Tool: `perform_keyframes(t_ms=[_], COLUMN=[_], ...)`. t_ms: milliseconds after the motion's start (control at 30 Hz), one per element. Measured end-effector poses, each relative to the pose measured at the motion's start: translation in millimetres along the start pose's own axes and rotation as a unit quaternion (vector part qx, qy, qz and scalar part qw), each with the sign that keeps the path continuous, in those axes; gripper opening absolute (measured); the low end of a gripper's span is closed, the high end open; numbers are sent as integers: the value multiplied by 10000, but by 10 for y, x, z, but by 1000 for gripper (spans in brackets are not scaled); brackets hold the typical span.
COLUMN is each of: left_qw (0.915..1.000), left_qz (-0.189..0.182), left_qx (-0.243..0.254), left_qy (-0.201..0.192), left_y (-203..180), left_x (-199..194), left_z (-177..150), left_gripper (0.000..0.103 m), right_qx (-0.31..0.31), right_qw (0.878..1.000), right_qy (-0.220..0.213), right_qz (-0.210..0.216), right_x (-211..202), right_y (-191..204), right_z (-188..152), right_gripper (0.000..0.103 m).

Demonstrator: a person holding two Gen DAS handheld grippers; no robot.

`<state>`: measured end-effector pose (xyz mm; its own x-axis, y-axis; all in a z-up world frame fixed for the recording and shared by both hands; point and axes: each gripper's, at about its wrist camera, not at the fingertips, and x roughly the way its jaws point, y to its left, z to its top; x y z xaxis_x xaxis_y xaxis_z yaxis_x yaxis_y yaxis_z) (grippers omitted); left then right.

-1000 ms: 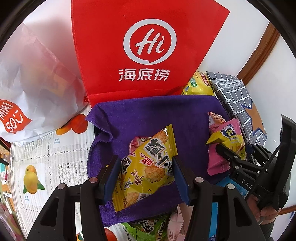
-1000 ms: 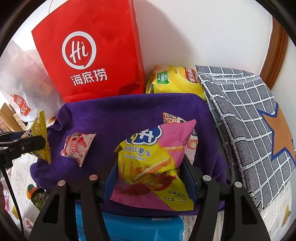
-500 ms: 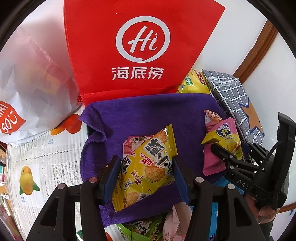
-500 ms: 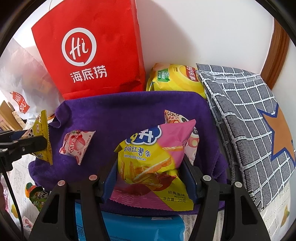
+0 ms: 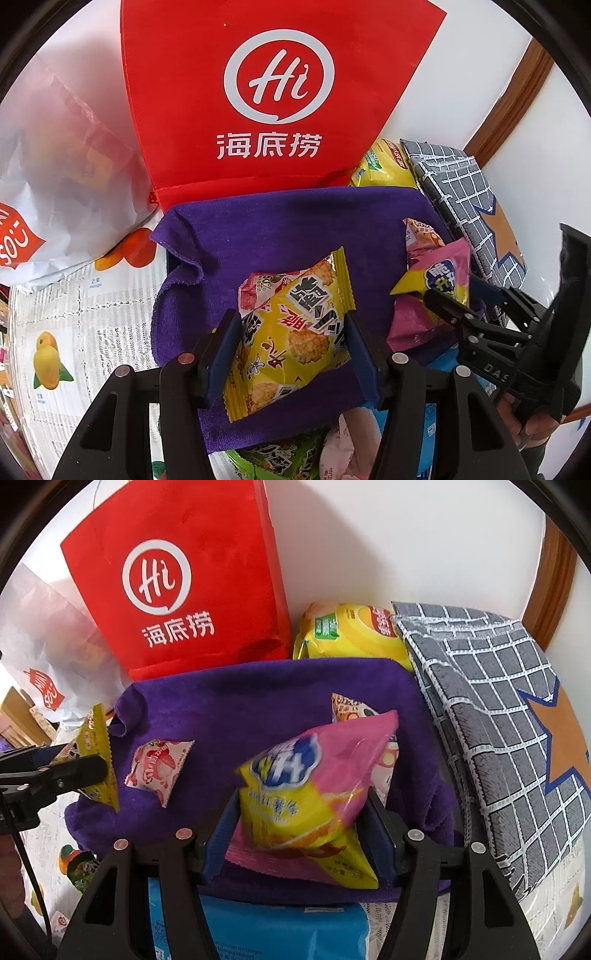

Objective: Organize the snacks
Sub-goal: 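Lower both packets onto the purple towel and open both tools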

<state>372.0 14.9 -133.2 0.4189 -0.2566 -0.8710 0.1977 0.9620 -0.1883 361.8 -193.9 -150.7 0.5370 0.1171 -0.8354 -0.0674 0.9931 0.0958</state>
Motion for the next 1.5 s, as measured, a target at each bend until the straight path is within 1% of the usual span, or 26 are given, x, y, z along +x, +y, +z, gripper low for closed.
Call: perform_keyframes(t_ms=[100,267,367,400,467,533,600,867,1000,1133,1267,1400,1500], left_qw=[10000,10000,10000,9999,9999,9999,9999,9991,9981,9969,9957,9946,9937], left_qz=[-17,-69,-55,-94,-149,-117,-26,145,203,75,9,-45,-72], left_qx=[-11,-12,-14,-25,-60,-31,81,286,419,558,629,679,706], left_qy=[-9,-34,44,47,12,-72,-142,-278,-394,-543,-684,-788,-868], left_y=[0,-28,-42,-47,-51,-69,-105,-199,-257,-318,-367,-413,-450], left_x=[4,-24,-30,-34,-69,-126,-187,-360,-446,-576,-694,-798,-863], left_z=[0,-1,4,8,11,9,10,9,-11,-38,-55,-78,-103], left_gripper=[56,56,57,60,69,77,81,81,81,81,81,81,81], right_qx=[-17,88,120,128,136,136,136,251,522,656,518,545,635], right_qw=[9999,9996,9993,9993,9991,9989,9988,9980,9972,9968,9954,9943,9921], right_qy=[-133,-248,-296,-311,-326,-346,-357,-341,-351,-228,-214,-198,-196], right_qz=[-83,-127,-182,-190,-226,-269,-295,-474,-415,-408,-772,-896,-1068], right_x=[-91,-196,-274,-300,-340,-382,-422,-562,-658,-748,-882,-1005,-1087], right_y=[-7,-64,-92,-104,-115,-115,-114,-167,-260,-334,-329,-359,-390], right_z=[-1,-25,-54,-65,-72,-82,-99,-219,-303,-355,-424,-515,-603], right_gripper=[74,74,74,74,74,74,74,74,74,74,74,74,74])
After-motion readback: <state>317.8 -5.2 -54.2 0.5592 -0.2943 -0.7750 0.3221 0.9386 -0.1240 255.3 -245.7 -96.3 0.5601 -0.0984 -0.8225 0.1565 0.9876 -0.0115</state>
